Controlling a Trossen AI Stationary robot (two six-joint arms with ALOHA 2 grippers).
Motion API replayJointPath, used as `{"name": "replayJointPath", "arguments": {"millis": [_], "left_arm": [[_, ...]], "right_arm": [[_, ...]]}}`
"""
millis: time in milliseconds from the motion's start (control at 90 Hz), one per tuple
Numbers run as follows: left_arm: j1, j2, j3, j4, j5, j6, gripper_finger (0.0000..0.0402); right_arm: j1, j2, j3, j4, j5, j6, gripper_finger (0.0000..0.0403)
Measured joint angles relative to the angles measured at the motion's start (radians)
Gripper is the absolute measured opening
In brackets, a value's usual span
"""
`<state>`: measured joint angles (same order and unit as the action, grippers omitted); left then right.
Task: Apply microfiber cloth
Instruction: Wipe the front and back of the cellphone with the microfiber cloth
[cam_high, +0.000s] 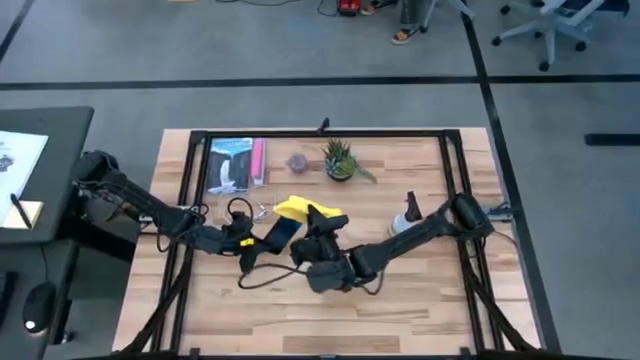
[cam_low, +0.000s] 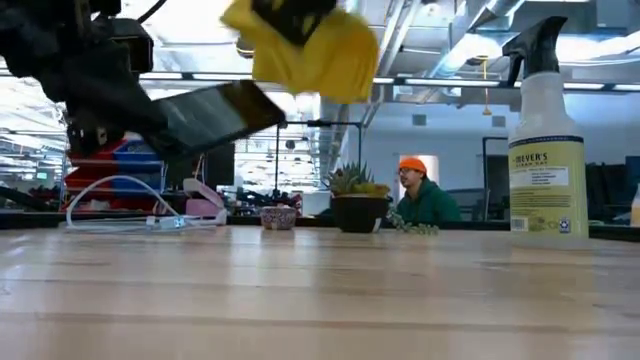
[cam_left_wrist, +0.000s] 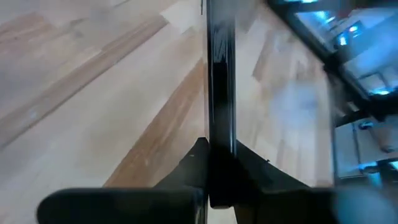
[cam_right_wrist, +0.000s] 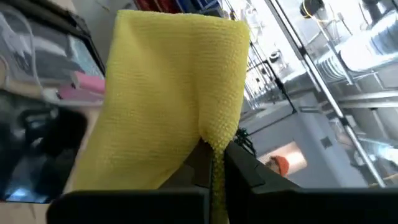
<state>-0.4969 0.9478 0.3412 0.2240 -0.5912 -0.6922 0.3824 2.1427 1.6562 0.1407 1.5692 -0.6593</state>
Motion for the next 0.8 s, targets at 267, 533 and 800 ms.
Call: {"name": "replayJointPath", "arguments": {"millis": [267, 533, 800], "left_arm": [[0.001, 0.0, 0.0, 0.037, -0.01, 0.007, 0.0015], [0.002, 0.0, 0.0, 0.106, -0.024, 0.046, 0.0015], [-0.002, 0.0, 0.0, 0.108, -0.029, 0.052, 0.0015]], "right_arm": [[0.013, 0.117, 0.002, 0.147, -0.136, -0.004, 0.0], [0.013, 0.17, 0.058, 0.151, -0.33, 0.087, 0.0], [-0.005, 0.157, 0.058, 0.095, -0.273, 0.157, 0.0]]}}
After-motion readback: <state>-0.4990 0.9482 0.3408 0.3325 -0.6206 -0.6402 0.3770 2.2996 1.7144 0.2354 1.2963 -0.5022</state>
